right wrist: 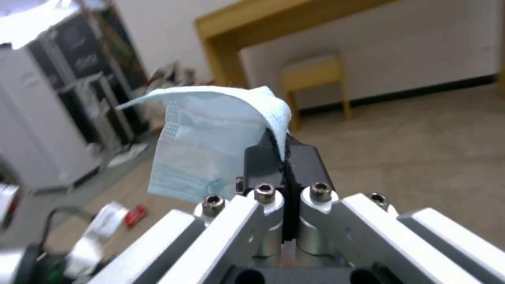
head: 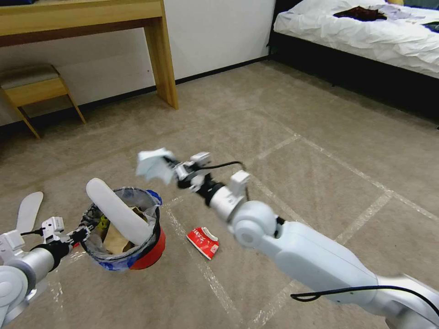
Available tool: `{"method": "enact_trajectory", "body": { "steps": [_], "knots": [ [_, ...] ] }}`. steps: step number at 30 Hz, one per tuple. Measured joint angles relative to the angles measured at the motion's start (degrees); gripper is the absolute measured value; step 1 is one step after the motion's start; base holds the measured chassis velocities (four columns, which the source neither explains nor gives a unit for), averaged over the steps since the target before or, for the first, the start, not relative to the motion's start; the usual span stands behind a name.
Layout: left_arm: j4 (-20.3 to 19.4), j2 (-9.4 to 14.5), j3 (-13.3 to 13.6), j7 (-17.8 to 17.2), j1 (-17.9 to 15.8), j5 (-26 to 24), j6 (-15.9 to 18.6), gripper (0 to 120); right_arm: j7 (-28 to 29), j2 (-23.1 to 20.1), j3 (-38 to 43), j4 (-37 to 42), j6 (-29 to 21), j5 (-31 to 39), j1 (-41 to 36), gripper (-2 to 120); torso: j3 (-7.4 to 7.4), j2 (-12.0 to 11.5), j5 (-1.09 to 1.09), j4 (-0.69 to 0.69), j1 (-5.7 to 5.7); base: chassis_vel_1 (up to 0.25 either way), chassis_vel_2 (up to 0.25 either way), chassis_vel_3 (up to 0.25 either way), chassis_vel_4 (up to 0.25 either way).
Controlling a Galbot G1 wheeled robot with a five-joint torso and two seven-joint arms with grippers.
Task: Pick up the trash bin and place the garbage on the floor into it.
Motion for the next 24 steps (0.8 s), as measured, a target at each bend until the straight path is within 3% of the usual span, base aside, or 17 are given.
{"method": "enact_trajectory", "body": {
  "steps": [7,24],
  "knots": [
    [-0.1,0.1,-0.8,-0.1,0.2,0.0,0.0,0,1.9,4.0,-7.1,-2.4,-2.7,0.1,4.3,0,0.00,0.0,0.00,0.00,0.00,0.000,0.000,0.000,0.000],
    [-1.3,0.1,-2.0,-0.1,0.5,-0.1,0.0,0,2.8,8.1,-16.4,-9.7,-5.6,-1.9,7.9,0,0.00,0.0,0.01,-0.01,0.00,0.000,0.000,0.000,0.000]
  ]
}}
